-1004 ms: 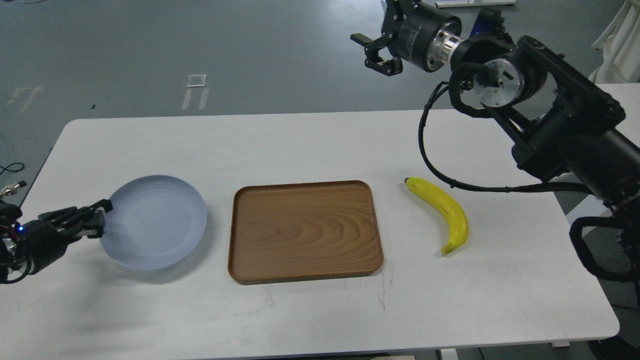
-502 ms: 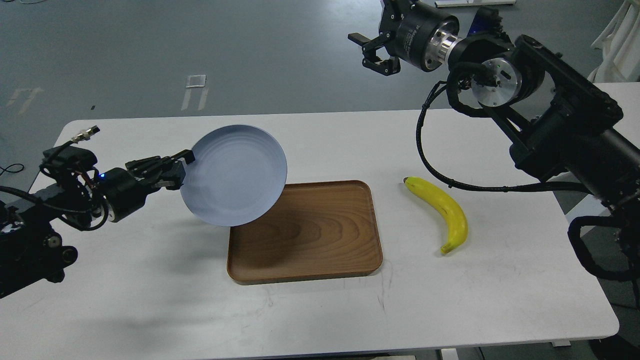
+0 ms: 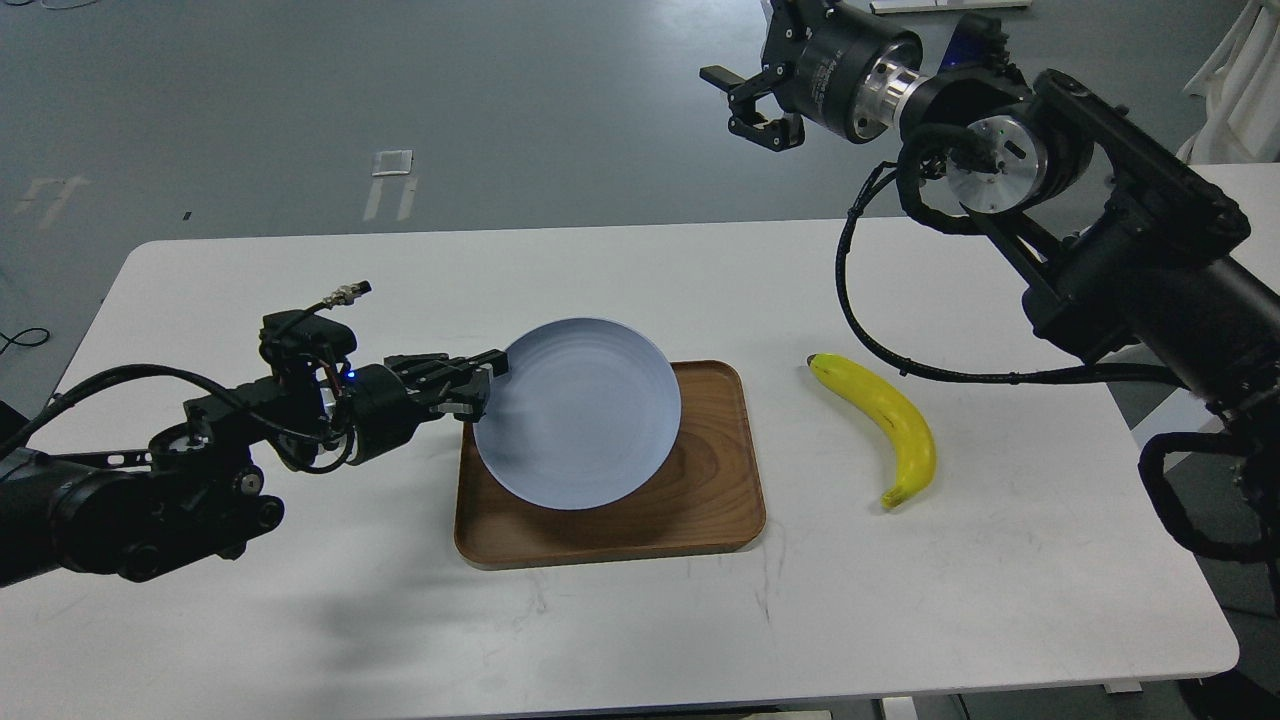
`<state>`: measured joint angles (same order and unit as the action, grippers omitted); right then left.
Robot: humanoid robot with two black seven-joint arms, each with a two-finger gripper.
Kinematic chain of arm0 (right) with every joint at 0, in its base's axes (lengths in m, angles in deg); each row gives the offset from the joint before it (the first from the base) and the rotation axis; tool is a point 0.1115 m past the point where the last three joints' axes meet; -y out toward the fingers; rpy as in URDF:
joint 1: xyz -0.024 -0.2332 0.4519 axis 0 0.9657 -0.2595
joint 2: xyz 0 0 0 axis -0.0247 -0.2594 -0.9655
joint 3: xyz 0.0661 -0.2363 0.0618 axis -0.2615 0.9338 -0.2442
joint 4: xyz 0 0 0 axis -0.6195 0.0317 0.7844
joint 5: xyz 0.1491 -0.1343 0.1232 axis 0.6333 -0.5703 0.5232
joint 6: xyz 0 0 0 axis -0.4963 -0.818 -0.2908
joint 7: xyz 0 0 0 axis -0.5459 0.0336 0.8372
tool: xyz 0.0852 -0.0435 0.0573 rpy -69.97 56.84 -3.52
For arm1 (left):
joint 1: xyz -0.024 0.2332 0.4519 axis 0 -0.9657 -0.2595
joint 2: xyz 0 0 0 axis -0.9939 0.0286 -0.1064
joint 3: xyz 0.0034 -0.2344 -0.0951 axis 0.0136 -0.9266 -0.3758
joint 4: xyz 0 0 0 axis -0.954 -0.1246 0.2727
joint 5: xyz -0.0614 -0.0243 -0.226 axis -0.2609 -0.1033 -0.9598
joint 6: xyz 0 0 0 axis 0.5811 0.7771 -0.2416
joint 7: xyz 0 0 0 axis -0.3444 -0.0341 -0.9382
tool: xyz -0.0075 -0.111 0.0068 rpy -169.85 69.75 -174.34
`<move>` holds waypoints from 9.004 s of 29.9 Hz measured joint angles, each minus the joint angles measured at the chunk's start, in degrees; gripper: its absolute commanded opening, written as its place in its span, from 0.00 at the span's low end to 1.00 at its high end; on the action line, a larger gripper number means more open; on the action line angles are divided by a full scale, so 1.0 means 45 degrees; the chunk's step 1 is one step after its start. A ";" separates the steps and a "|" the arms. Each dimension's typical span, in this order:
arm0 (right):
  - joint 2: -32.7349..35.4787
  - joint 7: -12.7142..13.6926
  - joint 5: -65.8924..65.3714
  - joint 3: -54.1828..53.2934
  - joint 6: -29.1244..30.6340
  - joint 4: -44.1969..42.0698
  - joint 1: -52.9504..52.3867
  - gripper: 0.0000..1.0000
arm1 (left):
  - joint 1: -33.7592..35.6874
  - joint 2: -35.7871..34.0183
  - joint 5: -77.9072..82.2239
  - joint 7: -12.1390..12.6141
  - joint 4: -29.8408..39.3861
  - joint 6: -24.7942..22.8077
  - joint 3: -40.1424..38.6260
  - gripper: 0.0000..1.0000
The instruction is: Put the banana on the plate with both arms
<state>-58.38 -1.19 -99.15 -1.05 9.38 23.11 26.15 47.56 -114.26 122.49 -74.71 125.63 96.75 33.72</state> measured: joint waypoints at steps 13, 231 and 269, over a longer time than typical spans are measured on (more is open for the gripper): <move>0.0018 0.0000 0.0000 -0.0068 0.0022 0.0011 0.0042 1.00 | 0.0469 0.2265 -0.0013 0.0001 -0.2032 -0.0178 0.0907 0.00; 0.0368 -0.1550 -0.0677 0.1330 0.0097 -0.1368 0.0980 1.00 | -0.2177 -0.0446 -1.5272 -0.0841 0.0017 -0.2825 -0.8981 0.98; -0.0407 -0.0336 -0.0605 0.0413 0.0234 -0.0771 0.2294 1.00 | -0.2843 0.0163 -1.5551 0.0452 -0.0160 -0.3516 -0.9757 0.98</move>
<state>-60.21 -2.71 -101.87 0.81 10.44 19.64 36.48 34.77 -113.53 52.51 -72.67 124.91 80.93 -10.19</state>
